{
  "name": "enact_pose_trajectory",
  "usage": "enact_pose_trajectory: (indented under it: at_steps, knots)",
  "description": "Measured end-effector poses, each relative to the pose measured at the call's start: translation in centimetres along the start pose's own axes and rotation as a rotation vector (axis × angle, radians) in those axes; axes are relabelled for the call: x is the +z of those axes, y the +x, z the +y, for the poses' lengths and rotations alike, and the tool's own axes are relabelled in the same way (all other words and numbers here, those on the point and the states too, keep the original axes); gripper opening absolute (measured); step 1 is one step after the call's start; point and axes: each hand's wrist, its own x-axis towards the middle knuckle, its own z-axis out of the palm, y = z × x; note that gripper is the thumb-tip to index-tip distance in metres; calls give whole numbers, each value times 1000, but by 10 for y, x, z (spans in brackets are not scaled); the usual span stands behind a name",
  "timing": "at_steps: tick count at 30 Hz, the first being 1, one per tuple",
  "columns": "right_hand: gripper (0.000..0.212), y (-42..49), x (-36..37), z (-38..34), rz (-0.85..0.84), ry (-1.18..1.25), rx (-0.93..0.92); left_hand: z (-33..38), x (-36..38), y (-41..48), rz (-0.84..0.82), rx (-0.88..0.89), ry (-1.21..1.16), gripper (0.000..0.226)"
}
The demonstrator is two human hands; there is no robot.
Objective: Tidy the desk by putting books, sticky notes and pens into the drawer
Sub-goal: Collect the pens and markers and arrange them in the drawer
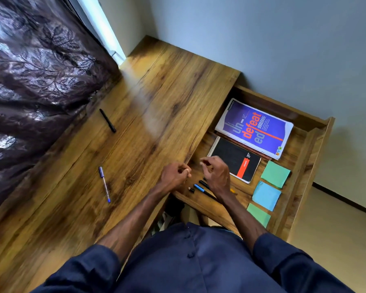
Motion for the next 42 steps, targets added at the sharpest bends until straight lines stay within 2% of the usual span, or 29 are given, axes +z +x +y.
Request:
enact_pose_trajectory:
  at_steps: [5,9,16,22,24,26,30,33,36,38,42]
  knots:
    - [14,12,21,-57,-56,28,-217,-28,-37,-13,156,-39,-66,14]
    - [18,13,53,-96,-171,19,-312,-57,-65,-28,353,-159,-74,14]
    - [22,17,115,-144,-367,-27,-383,-120,-108,-53,540,-385,18,15]
    - [23,27,160,-173,-481,-98,-396,-166,-127,-64,677,-475,59,5]
    - [23,31,173,-180,-509,-125,-375,-179,-131,-64,710,-485,72,14]
    - [23,37,183,-184,-521,-150,-349,-189,-133,-62,712,-508,72,27]
    - [22,55,206,-196,-534,-137,-299,-207,-139,-47,515,-611,139,44]
    - [23,74,222,-212,-484,-121,-236,-213,-146,-37,456,-615,102,34]
    - [23,98,237,-227,-444,-124,-178,-219,-153,-31,510,-602,-113,23]
    - [25,118,248,-236,-388,-147,-123,-223,-159,-28,538,-592,-262,21]
    - [23,156,262,-250,-321,-241,-53,-220,-165,-26,560,-559,-378,24]
